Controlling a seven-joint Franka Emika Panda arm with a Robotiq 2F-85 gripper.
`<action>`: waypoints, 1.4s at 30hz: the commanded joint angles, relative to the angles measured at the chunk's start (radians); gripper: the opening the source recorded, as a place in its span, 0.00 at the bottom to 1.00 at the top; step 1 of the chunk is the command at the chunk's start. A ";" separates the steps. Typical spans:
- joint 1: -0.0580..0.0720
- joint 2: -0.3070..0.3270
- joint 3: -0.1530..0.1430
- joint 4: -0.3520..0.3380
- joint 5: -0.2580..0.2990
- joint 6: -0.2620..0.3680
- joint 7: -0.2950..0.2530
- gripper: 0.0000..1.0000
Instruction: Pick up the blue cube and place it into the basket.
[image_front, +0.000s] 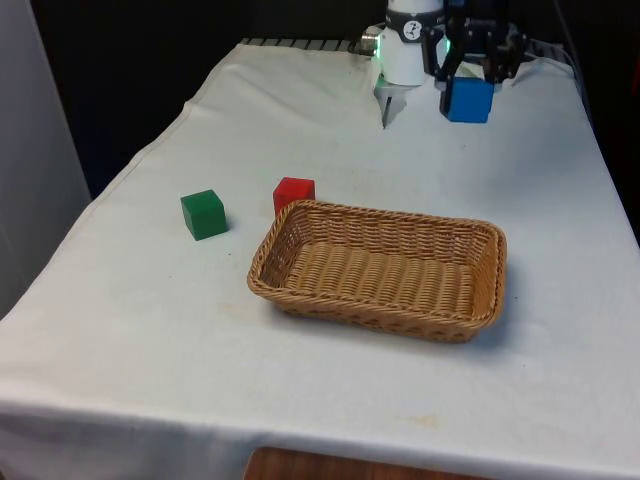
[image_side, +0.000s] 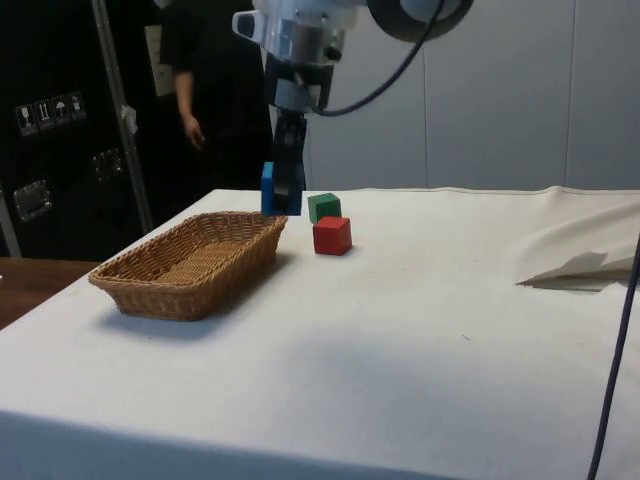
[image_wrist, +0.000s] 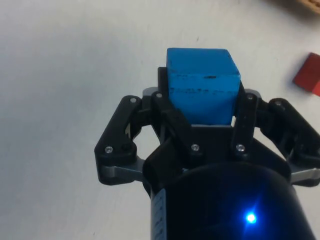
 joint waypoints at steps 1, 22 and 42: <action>0.004 0.010 -0.001 0.019 0.028 -0.011 -0.021 0.02; -0.001 0.066 -0.030 0.182 0.048 -0.072 -0.053 0.02; -0.012 0.191 -0.071 0.350 0.095 -0.077 -0.123 0.02</action>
